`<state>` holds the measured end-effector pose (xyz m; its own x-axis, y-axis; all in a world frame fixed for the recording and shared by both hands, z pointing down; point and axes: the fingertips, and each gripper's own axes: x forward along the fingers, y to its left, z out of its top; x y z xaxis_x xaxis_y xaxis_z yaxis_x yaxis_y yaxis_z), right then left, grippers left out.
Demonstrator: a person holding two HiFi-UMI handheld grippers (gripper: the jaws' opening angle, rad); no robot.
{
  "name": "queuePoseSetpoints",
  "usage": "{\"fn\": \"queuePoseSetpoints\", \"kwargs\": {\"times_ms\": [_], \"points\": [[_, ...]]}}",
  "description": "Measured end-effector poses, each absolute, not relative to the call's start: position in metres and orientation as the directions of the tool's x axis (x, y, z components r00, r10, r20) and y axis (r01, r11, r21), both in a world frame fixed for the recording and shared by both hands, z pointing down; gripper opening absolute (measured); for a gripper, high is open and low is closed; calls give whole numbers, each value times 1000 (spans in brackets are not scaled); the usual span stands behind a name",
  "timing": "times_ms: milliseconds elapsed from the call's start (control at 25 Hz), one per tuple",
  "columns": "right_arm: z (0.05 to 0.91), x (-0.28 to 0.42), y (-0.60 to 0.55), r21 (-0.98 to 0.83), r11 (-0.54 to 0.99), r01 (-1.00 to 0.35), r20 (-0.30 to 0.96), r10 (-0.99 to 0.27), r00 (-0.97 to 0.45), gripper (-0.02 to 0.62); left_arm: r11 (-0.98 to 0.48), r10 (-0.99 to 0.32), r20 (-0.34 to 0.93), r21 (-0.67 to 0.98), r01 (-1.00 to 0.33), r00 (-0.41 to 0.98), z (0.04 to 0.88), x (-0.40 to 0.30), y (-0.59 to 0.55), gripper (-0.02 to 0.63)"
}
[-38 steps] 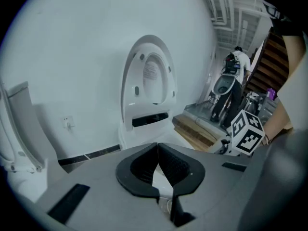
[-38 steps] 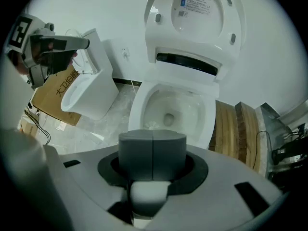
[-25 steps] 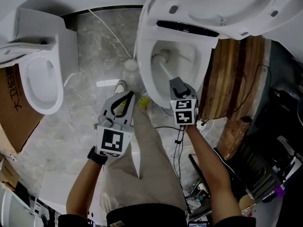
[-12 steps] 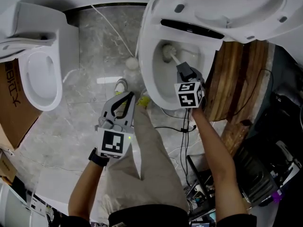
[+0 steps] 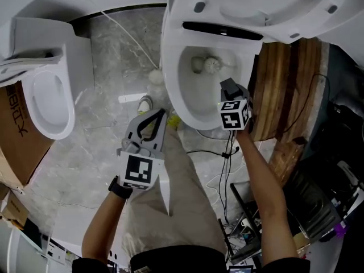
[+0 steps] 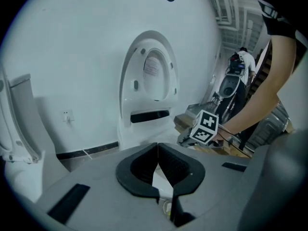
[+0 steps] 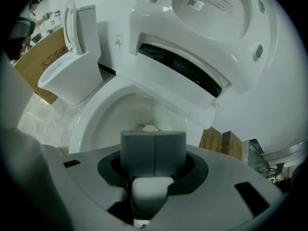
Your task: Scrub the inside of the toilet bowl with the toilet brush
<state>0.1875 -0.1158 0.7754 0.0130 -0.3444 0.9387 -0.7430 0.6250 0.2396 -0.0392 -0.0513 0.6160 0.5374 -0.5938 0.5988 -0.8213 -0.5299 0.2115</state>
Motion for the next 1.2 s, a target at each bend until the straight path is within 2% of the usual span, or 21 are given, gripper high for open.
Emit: {"fn": "queuePoseSetpoints", "kwargs": {"times_ms": [640,960,1200], "points": [[760,214,-41,233,604,-762,956,-284,68,159,-669,-498,598,197,-717,629,610,-11,-60,18],[755,209,13,189,632,-752,973,-224,57,158,-688,-480,597,198,-698,643,609,-5,-63,18],[750,195,37,126,578,-806,983,-179,25,160,-674,-486,600,206,-710,635,608,-7,-64,18]]}}
